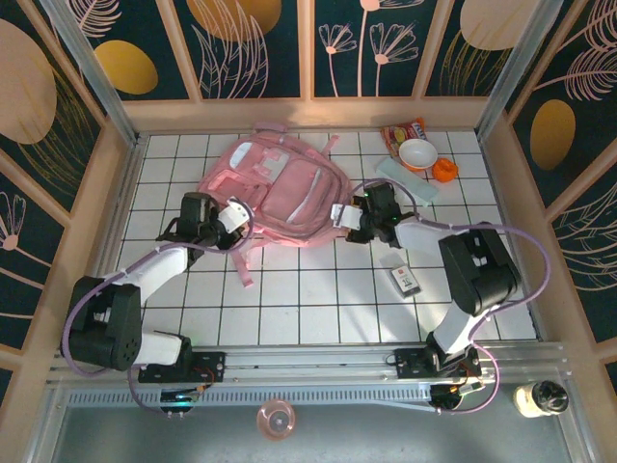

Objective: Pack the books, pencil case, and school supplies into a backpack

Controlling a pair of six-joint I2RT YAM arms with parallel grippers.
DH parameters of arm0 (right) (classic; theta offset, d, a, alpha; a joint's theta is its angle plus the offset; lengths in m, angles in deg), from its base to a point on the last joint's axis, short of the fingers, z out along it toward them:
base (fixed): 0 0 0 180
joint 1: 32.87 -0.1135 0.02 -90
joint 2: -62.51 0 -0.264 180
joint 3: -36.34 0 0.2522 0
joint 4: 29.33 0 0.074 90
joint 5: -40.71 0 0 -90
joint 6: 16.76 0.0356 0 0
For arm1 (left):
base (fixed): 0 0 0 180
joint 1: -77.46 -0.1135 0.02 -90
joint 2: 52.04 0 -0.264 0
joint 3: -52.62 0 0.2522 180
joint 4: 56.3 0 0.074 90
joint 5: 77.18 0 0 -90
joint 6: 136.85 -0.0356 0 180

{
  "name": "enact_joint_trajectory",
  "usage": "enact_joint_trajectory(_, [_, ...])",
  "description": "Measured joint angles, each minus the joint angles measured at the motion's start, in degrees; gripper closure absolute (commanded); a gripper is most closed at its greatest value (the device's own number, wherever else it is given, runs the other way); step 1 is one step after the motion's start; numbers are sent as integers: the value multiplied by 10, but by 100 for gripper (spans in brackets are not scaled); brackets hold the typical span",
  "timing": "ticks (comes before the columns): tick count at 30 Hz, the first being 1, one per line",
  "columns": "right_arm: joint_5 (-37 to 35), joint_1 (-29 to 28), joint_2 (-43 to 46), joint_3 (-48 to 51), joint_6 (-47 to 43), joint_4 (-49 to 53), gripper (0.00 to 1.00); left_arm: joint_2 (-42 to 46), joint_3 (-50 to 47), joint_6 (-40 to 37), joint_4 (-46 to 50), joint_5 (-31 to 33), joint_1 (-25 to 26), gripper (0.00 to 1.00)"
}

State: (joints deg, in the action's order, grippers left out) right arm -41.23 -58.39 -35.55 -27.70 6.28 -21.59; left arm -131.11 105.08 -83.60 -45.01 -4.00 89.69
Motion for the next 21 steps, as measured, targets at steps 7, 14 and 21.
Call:
enact_joint_trajectory(7, [-4,-25,-23,-14,-24,-6,100,-9,7,59,-4,4,-3,79])
enact_joint_trajectory(14, [51,-40,49,-32,40,47,100,98,-36,236,-45,5,-5,34])
enact_joint_trajectory(21, [70,-40,96,-107,120,97,100,206,-113,403,-83,15,-7,35])
